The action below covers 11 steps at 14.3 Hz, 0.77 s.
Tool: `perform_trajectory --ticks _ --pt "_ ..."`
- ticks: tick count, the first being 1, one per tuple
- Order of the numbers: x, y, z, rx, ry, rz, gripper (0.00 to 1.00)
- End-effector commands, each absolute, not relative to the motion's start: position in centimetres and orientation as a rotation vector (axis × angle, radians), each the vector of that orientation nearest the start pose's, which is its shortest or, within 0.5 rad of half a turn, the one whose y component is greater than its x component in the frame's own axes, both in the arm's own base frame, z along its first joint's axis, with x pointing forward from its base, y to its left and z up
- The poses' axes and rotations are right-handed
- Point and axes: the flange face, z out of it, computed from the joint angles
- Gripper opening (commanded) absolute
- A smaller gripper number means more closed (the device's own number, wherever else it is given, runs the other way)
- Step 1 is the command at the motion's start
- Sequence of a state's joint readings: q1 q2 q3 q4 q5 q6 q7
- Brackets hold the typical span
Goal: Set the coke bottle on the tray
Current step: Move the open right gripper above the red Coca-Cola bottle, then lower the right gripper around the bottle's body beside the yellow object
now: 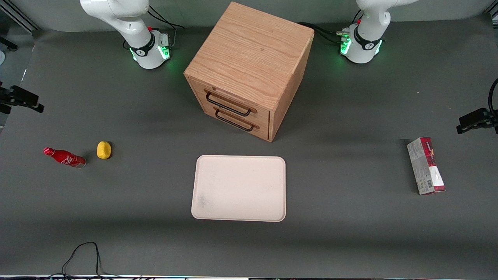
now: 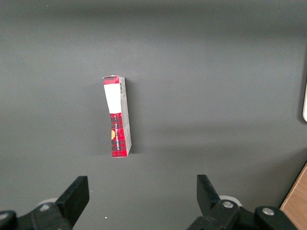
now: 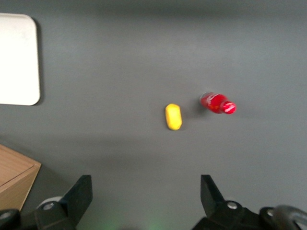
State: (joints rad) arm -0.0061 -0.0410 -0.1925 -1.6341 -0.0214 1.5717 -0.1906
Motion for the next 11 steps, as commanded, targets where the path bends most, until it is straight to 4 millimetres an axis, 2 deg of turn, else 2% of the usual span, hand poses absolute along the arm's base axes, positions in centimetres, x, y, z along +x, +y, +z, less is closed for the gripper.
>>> perform_trajectory --ticks 1,4,5,8,11 --pt "52.9 -15.4 61.9 -3.167 -0.003 0.01 1.0" --pt "52.5 -21.3 60.9 -3.177 -0.082 -0.009 1.0" --pt "52.8 -22.5 60.5 -3.187 -0.103 -0.009 1.0" --pt "54.2 -25.4 59.4 -3.192 -0.189 -0.014 1.0" --pt "54.6 -26.3 58.1 -3.146 -0.196 -0.02 1.0"
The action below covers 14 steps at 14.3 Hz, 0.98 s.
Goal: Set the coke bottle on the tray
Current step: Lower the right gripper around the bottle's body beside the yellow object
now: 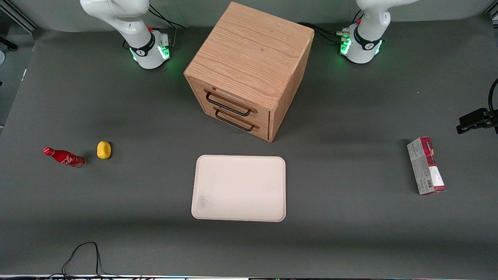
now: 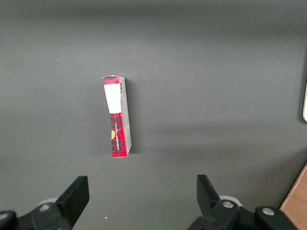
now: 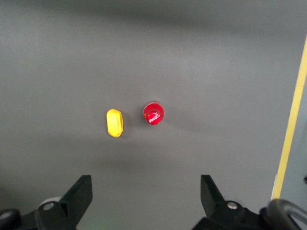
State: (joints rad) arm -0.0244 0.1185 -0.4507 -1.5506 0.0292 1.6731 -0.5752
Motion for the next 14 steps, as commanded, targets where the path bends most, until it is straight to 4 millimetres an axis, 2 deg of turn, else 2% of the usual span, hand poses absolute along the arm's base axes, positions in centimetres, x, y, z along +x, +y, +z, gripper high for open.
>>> perform_trajectory --ticks 1,3,6,14 --pt "55.0 -26.2 57.2 -3.145 -0.195 0.001 1.0" --pt "56.3 -25.9 55.0 -3.145 -0.201 0.004 1.0" --pt "56.4 -25.9 50.5 -3.135 -0.196 -0.017 1.0" --pt "54.7 -25.5 41.0 -3.155 -0.18 -0.063 1.0"
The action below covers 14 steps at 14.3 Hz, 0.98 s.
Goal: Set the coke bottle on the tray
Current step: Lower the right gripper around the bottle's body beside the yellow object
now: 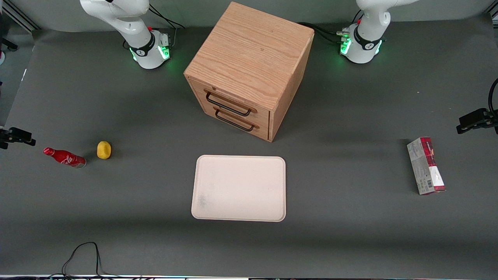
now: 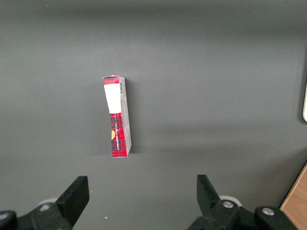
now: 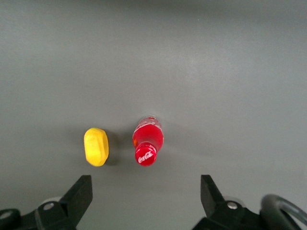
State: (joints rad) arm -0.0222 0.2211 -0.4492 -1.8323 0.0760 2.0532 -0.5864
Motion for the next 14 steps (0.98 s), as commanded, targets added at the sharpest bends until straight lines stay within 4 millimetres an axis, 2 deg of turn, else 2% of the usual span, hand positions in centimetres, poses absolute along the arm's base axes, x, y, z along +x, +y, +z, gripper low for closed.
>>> perform_trajectory --ticks 1,10,14 --pt "54.7 -25.2 40.1 -3.154 -0.178 -0.07 1.0" --pt "56.4 -24.5 34.1 -3.139 -0.272 -0.044 1.0" --pt "56.8 -24.8 32.8 -3.155 -0.322 -0.05 1.0"
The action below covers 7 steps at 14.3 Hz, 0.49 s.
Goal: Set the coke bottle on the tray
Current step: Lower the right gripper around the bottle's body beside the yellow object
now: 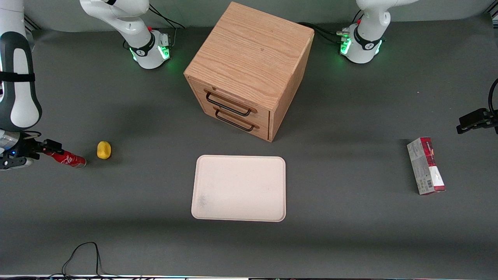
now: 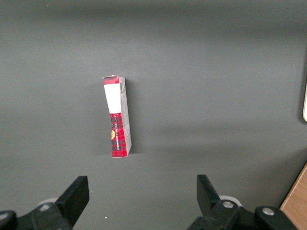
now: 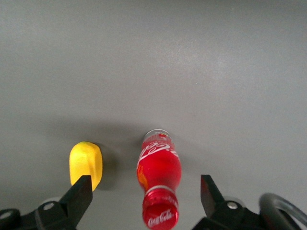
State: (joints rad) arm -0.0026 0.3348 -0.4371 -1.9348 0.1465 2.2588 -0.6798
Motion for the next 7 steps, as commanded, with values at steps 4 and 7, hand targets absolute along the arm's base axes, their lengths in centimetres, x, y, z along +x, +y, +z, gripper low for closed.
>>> perform_trajectory --ticks 4,7 --pt "56.57 -24.98 32.16 -3.151 -0.319 -0.025 1.0" --pt "55.98 -25.12 31.64 -3.142 -0.314 -0.003 1.0"
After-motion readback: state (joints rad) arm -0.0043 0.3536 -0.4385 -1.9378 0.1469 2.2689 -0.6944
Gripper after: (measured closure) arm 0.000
